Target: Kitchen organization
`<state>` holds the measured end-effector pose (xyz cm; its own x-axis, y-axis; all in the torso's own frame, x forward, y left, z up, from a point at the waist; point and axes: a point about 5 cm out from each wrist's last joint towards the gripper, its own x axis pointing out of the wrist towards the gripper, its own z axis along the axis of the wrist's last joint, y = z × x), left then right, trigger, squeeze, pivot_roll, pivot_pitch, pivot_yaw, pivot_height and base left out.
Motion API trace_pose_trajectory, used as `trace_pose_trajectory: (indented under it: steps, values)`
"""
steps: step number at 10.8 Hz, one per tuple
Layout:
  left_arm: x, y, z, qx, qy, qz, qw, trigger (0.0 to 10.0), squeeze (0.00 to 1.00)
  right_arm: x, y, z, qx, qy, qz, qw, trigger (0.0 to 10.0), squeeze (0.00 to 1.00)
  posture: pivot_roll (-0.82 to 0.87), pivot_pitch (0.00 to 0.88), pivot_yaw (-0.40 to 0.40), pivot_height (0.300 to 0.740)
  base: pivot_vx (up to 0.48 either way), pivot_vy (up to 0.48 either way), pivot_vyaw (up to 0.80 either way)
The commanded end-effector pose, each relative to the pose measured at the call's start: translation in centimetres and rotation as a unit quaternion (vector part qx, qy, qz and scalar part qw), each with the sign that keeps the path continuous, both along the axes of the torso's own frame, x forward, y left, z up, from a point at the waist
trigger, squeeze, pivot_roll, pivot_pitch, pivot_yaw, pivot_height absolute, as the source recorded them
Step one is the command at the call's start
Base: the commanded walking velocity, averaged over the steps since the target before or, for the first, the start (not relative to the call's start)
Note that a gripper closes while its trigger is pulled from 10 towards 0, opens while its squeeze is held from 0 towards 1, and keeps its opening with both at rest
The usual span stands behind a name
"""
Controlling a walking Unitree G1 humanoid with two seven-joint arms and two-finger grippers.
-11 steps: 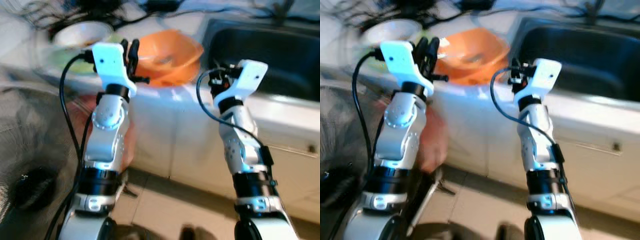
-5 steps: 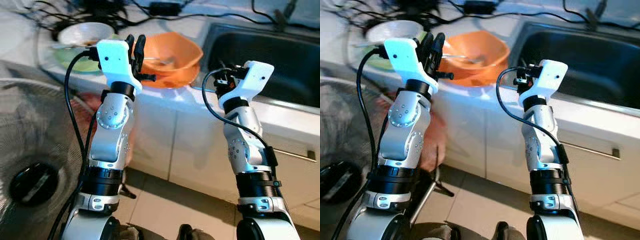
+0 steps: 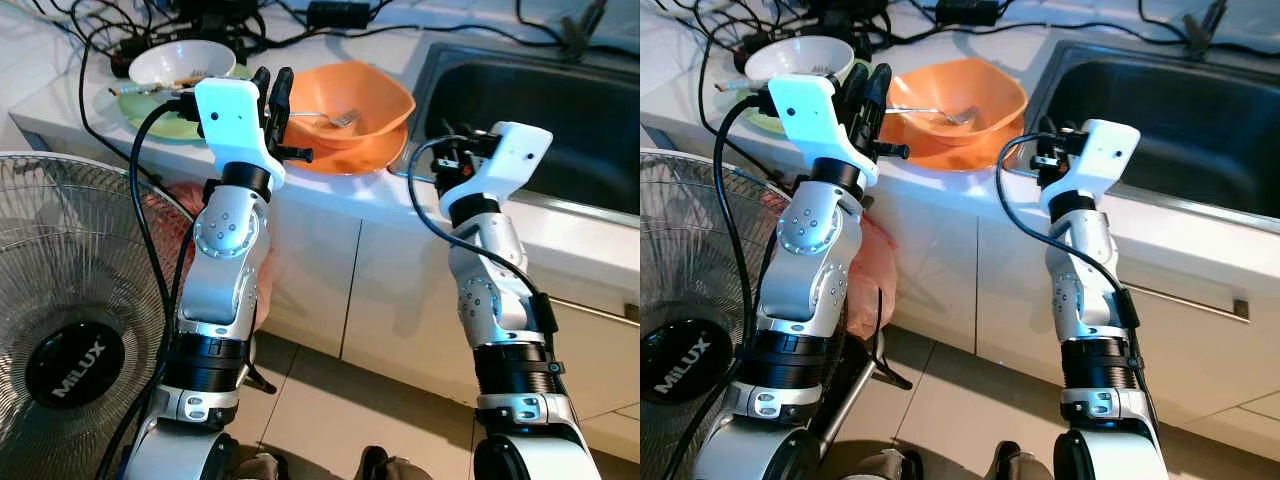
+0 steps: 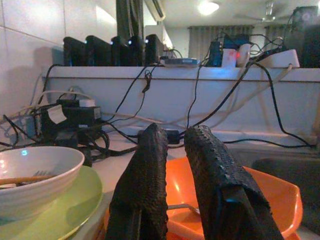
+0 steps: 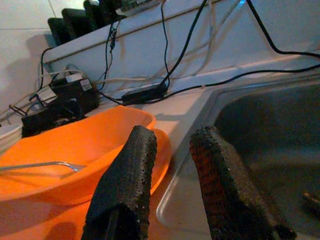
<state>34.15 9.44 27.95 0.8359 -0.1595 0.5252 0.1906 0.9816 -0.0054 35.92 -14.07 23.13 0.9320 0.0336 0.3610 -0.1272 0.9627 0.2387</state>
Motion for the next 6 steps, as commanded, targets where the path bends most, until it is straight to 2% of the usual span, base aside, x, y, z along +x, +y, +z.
trace_pose_trajectory:
  steps: [1,2,6]
  values:
    - [-0.16,-0.01,0.02,0.001,-0.004,-0.002,1.0,10.0,0.0,0.1,-0.13,-0.04,0.005,0.007,-0.003,1.0,10.0,0.0,0.09,0.187,0.039,0.74,0.0,0.0,-0.8]
    - [-0.13,0.0,0.03,0.002,-0.005,-0.002,1.0,10.0,0.0,0.16,-0.2,-0.03,0.007,0.006,-0.006,1.0,10.0,0.0,0.09,0.187,0.039,0.74,0.0,0.0,-0.8]
    - [-0.06,0.13,0.14,0.003,-0.007,-0.001,1.0,10.0,0.0,0.15,-0.11,0.23,0.014,-0.002,-0.004,1.0,10.0,0.0,0.09,0.179,0.04,0.74,0.0,0.0,0.0]
